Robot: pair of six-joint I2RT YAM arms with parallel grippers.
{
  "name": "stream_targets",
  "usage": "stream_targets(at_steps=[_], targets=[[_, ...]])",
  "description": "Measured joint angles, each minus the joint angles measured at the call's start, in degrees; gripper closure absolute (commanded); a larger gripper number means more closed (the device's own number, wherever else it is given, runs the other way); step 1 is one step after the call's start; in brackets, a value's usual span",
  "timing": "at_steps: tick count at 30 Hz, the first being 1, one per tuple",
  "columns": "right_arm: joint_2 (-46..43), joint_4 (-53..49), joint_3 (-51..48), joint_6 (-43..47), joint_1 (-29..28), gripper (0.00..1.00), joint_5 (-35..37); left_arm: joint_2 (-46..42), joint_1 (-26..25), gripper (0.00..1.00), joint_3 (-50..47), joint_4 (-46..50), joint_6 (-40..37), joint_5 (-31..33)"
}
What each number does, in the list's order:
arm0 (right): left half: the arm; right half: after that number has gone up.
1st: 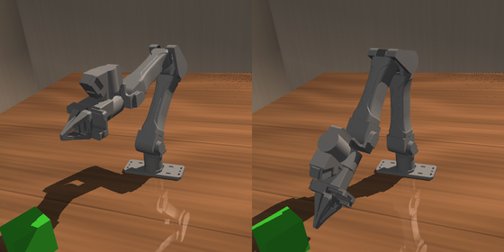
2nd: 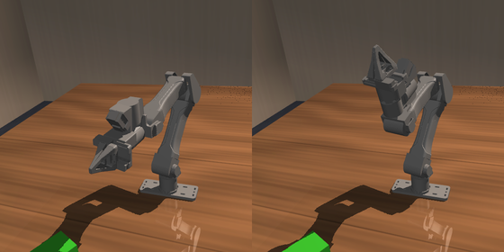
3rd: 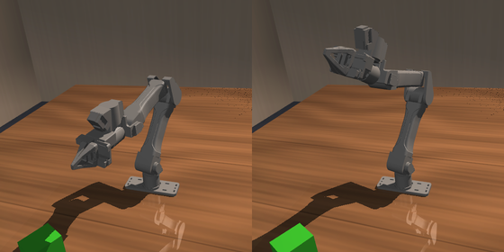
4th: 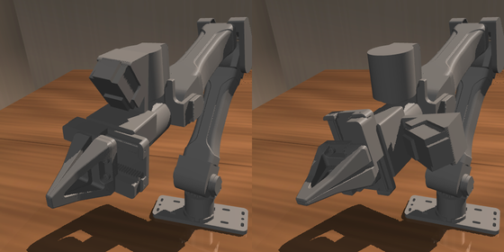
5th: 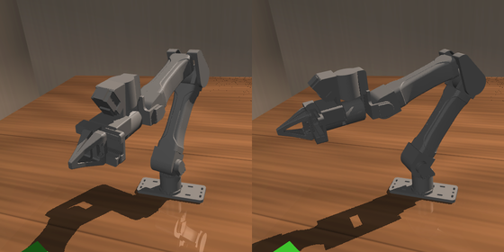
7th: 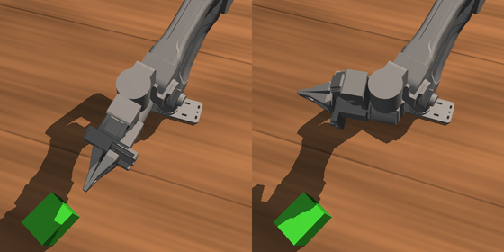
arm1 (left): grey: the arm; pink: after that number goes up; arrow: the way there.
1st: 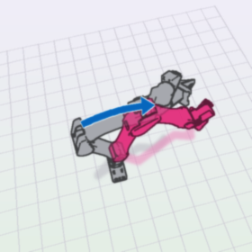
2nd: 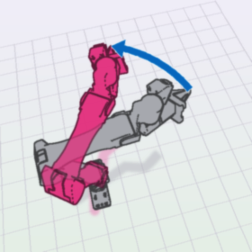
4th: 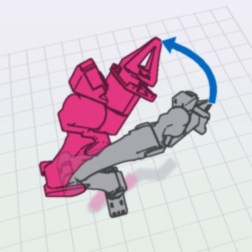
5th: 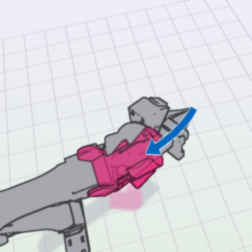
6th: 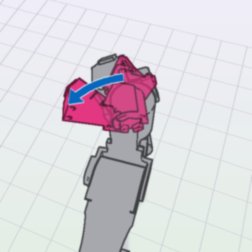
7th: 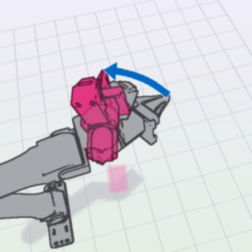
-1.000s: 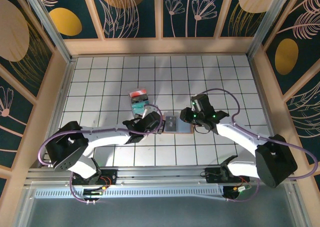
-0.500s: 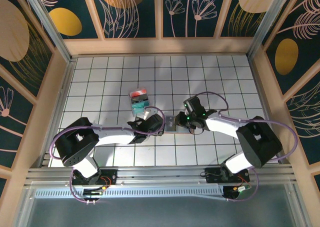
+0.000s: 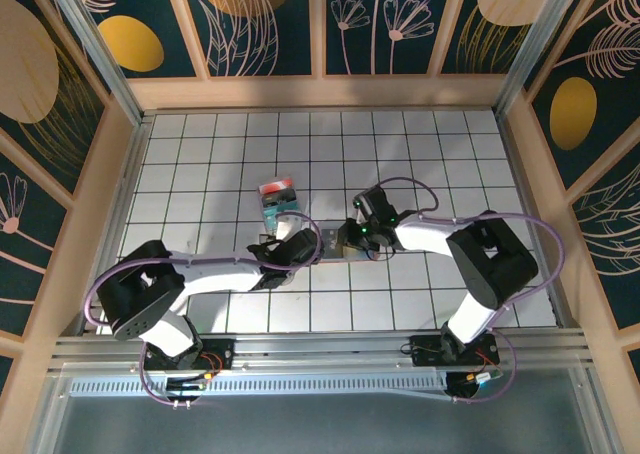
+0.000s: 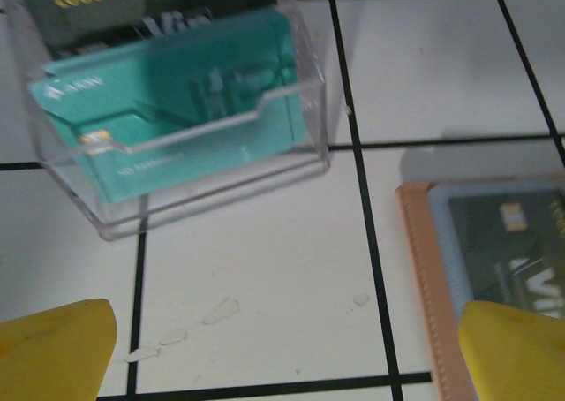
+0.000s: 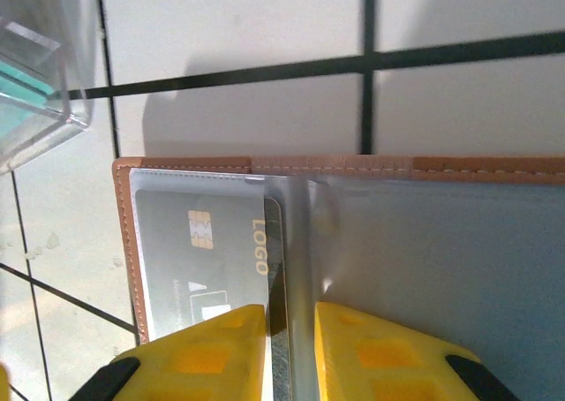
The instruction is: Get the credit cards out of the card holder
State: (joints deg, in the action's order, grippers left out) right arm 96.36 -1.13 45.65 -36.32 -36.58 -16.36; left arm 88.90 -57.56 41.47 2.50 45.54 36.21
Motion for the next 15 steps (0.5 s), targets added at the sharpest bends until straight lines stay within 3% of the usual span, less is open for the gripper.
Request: stream_targets(at_steps=[8, 15], targets=[[3.3, -1.4, 4.7, 1.8, -4.7, 0.77, -0.1, -4.8, 0.0, 0.01, -3.8, 0.8, 7.6, 5.0], [2.9, -2.8, 4.8, 2.1, -5.0, 0.77, 0.2, -6.7, 0.0, 0.01, -4.9, 2.0, 10.7, 7.7]])
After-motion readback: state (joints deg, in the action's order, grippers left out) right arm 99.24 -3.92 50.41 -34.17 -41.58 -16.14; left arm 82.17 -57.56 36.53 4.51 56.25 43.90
